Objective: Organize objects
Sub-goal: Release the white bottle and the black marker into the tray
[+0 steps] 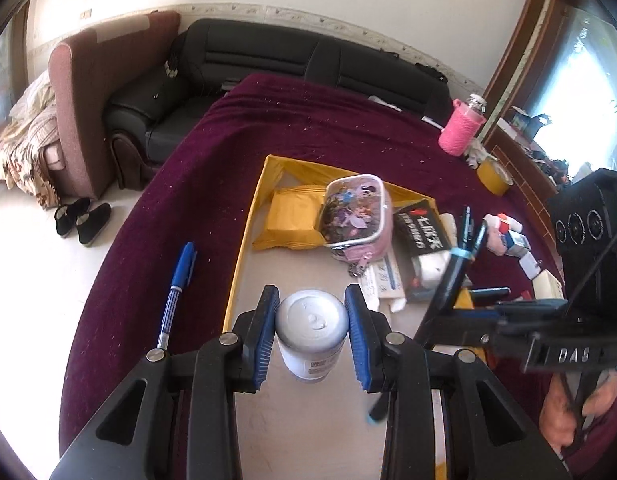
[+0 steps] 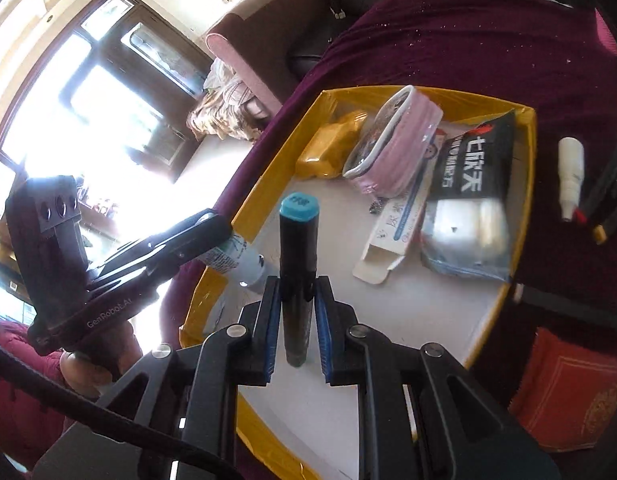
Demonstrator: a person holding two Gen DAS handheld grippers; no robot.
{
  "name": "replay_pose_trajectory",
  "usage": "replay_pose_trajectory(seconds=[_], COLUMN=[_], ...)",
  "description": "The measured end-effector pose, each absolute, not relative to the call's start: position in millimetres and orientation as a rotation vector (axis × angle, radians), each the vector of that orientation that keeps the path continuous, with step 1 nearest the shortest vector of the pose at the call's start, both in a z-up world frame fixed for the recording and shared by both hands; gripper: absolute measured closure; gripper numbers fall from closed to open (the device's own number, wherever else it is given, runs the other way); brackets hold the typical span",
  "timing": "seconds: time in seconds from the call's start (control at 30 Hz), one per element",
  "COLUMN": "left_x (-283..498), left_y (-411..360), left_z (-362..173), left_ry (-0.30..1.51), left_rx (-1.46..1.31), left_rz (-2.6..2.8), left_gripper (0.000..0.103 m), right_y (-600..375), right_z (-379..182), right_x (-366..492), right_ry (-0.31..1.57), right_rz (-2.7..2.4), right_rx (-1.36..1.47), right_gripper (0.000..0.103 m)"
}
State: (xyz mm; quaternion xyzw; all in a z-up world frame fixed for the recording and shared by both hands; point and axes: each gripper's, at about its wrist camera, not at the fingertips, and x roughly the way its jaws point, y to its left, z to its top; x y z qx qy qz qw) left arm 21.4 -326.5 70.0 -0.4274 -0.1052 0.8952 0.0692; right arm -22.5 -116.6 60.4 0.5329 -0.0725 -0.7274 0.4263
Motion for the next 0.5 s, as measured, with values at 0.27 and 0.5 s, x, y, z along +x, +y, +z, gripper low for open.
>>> replay_pose_trajectory(seconds=[0.27,0.5], left_x=[-19.8,-27.5], left_y=[-330.4,-334.3], left_z=[57.9,52.6], left_ry=[-0.347,-0.457], left_rx=[-1.355,-1.343], left_rz=[2.705,2.675], left_gripper=[0.074,0.055], right_y=[-163.5,-171.1], right_z=[30.7,31.2], right_x=[-54.4,-61.8], right_ry=[-0.135,-0.076], right_rz=[-1.855,-1.941], right_rx=[1.431,1.413], right_gripper=[0.088,0.086])
